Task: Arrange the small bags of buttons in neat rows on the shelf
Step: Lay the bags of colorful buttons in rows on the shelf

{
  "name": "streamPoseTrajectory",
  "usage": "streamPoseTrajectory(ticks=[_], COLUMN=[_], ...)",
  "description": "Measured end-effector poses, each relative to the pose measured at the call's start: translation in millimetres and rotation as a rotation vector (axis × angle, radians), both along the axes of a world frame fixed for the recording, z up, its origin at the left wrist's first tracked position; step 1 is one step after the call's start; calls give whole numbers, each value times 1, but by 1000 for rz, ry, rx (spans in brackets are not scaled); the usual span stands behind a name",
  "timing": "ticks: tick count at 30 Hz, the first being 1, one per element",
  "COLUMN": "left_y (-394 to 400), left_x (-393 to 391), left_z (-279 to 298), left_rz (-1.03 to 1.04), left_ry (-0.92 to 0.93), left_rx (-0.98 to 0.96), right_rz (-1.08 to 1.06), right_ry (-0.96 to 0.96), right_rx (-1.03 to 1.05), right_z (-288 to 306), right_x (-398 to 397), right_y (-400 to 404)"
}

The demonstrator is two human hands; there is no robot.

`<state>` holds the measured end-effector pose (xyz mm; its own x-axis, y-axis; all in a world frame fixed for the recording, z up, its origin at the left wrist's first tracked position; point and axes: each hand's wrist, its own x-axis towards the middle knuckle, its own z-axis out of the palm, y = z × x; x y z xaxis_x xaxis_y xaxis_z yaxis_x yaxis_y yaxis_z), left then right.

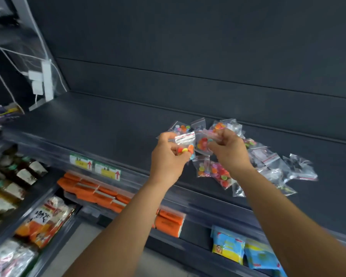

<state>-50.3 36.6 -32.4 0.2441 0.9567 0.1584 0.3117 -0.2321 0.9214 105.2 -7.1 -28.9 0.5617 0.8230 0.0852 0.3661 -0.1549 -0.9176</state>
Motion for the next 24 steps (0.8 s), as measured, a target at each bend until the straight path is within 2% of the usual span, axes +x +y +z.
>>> streamPoseTrajectory(ticks=[8, 12, 17, 24], left_y=[-24, -55, -102, -197], left_x=[41, 77, 135, 227], left_z=[16, 22, 33, 40], left_rz=[-191, -334, -516, -622], left_ry=[-82, -148, -219, -168], left_rx=[-61, -162, -292, -299], right_rz=[-161, -189, -268, -390], right_ry=[265, 410, 407, 355], right_rx=[155, 228, 241, 189], right_z=[20, 26, 29, 31], right_x=[24, 46, 85, 160], right_y=[-55, -94, -148, -253])
